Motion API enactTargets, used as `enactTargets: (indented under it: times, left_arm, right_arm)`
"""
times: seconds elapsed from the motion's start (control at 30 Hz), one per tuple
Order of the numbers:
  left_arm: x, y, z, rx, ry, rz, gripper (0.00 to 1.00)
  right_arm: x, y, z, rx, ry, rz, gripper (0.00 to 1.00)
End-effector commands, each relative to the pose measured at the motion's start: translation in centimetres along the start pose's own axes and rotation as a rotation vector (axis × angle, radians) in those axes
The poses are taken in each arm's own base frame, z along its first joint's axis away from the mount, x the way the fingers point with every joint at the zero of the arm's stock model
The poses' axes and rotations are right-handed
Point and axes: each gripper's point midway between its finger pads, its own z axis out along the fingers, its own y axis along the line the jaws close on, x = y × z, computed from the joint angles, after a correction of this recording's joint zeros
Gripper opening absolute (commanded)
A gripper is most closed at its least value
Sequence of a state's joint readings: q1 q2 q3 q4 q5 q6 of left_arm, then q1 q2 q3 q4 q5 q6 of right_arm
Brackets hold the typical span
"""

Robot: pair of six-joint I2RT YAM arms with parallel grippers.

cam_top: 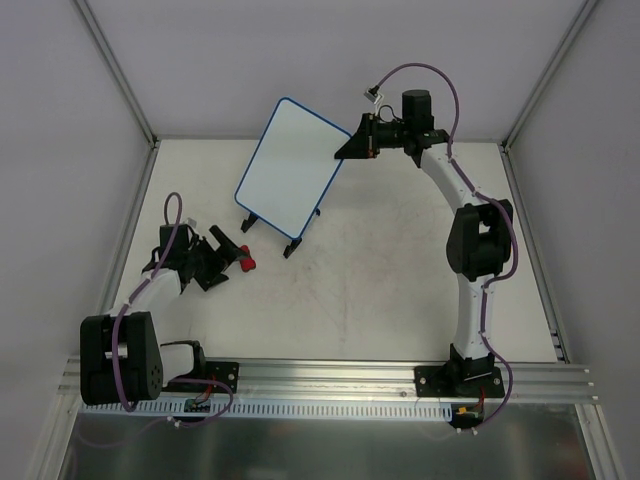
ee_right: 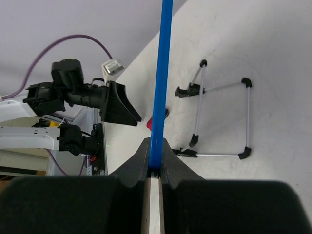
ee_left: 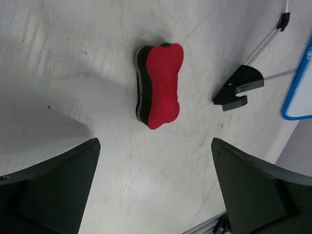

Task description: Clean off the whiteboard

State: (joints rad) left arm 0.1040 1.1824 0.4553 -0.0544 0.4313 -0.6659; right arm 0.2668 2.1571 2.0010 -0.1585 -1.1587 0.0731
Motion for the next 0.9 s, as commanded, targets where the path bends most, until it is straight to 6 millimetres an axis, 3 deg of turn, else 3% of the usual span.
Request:
enactTargets:
  times: [0.0,0.1,0.23,0.3,0.53,0.67,0.87]
  left_arm:
    - [-4.6,-3.7,-0.4,0.050,-0.084,0.035,0.99]
    - [-6.2,-4.1,0.3,0.050,-0.072,-0.019,0.99]
    - [-9.9,-5.3,0.9,0.053,-0.108,-0.060,0.99]
    - [-12.0,-6.6,0.9,0.074,-0.133,-0.066,0.99]
    - [-17.0,-8.3,2.7,0.093,-0.151,-0.131,0.99]
    - [-18.5,-8.3,4.9,0.087,-0.124,-0.181,0.99]
    - [-18.8,-8.3,7.6,0.095,-0.056,-0.263,0.99]
  right_arm:
    - [-1.7,2.1,-1.1,0.007,-0.025,-0.137,0.00]
    - [-1.8,1.9,-1.1,0.020,-0.025,-0.152,0.00]
    - [-1.6,1.5,-1.1,0.026,-0.016,-0.160,0.00]
    - [-1.2,1.0,-1.0,0.027,-0.005,-0.159,0.00]
    - [0.2,-0.4,-0.6,0.053,0.013,-0.151,0.00]
    - [0.7,-0.7,-0.3,0.060,0.026,-0.145,0.00]
    - [1.7,-0.5,0.2,0.070,0.060,-0.148,0.00]
